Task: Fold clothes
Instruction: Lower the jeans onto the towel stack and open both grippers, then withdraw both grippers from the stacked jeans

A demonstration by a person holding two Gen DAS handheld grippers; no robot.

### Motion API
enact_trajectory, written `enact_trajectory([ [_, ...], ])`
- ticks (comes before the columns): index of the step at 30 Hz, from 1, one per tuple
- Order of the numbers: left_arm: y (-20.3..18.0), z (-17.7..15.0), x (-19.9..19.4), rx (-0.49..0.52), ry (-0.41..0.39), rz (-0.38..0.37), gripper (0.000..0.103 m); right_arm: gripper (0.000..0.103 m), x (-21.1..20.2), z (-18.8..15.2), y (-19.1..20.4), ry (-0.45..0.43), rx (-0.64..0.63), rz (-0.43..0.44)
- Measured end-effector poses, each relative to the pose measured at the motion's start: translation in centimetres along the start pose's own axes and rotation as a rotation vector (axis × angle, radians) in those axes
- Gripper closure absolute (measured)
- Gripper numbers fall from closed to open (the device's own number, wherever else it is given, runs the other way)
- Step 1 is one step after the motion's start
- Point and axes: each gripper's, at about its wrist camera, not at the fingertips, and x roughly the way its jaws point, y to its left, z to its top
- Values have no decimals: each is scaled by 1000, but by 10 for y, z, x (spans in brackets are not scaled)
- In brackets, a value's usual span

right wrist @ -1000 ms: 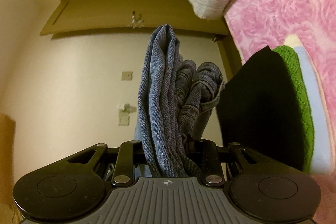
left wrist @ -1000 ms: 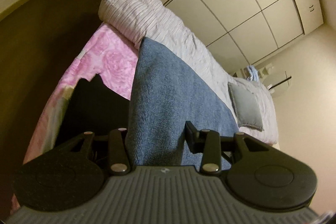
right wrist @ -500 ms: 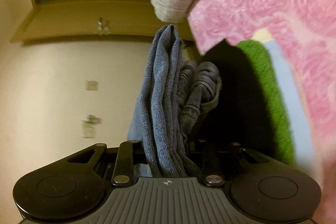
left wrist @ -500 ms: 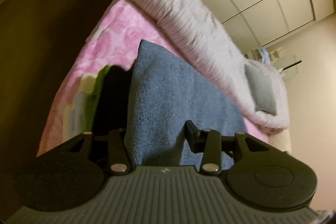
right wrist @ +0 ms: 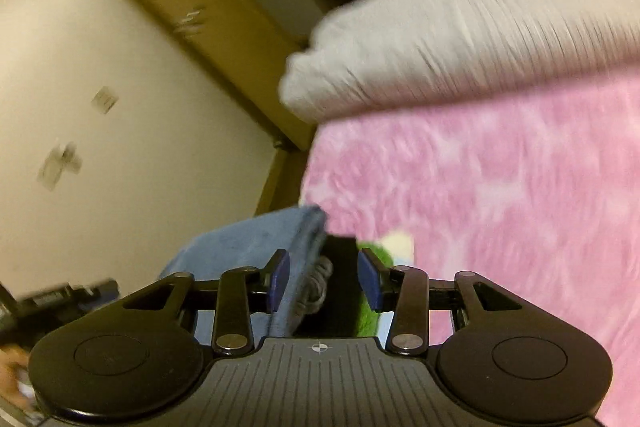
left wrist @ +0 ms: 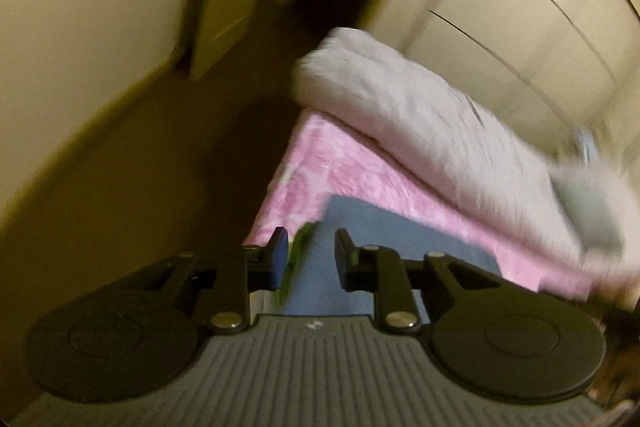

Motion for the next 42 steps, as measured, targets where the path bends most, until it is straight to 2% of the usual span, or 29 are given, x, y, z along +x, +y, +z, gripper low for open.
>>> enact_trajectory([
  [2, -29, -14, 1, 127, 26, -16, 87, 60, -9, -8, 31, 11, -184, -22],
  [5, -56, -37, 20, 236, 68, -66, 90, 66, 0, -42, 62, 55, -390, -39],
  [7, -60, -50, 41, 246, 101, -65, 90, 73, 11, -66, 79, 93, -509, -48],
  [8, -59, -56, 49, 248, 112, -56, 95, 75, 17, -79, 87, 113, -568, -53],
  [10, -50, -64, 60, 219, 108, -58, 97, 78, 35, -98, 81, 143, -623, -99],
  [11, -45, -65, 62, 199, 108, -71, 100, 78, 44, -103, 74, 161, -619, -102],
  [14, -33, -66, 67, 145, 106, -106, 100, 78, 54, -103, 63, 184, -570, -98],
  [19, -38, -65, 72, 190, 115, -72, 100, 78, 66, -90, 69, 231, -533, -135],
  [26, -48, -66, 63, 216, 115, -39, 100, 76, 53, -81, 70, 262, -499, -146],
  [28, -53, -63, 53, 224, 104, -14, 100, 76, 51, -79, 70, 260, -492, -144],
  [31, -61, -63, 29, 249, 73, 30, 99, 76, 29, -75, 72, 202, -465, -123],
  [35, -64, -79, -5, 221, 50, 67, 99, 76, -6, -83, 82, 167, -518, -84],
  [38, -59, -97, -1, 186, 85, 112, 98, 76, -4, -99, 84, 224, -540, -92],
  [41, -56, -112, 13, 153, 114, 160, 98, 76, 22, -114, 77, 309, -558, -117],
  [42, -58, -112, 12, 146, 108, 176, 98, 76, 26, -116, 76, 310, -562, -120],
])
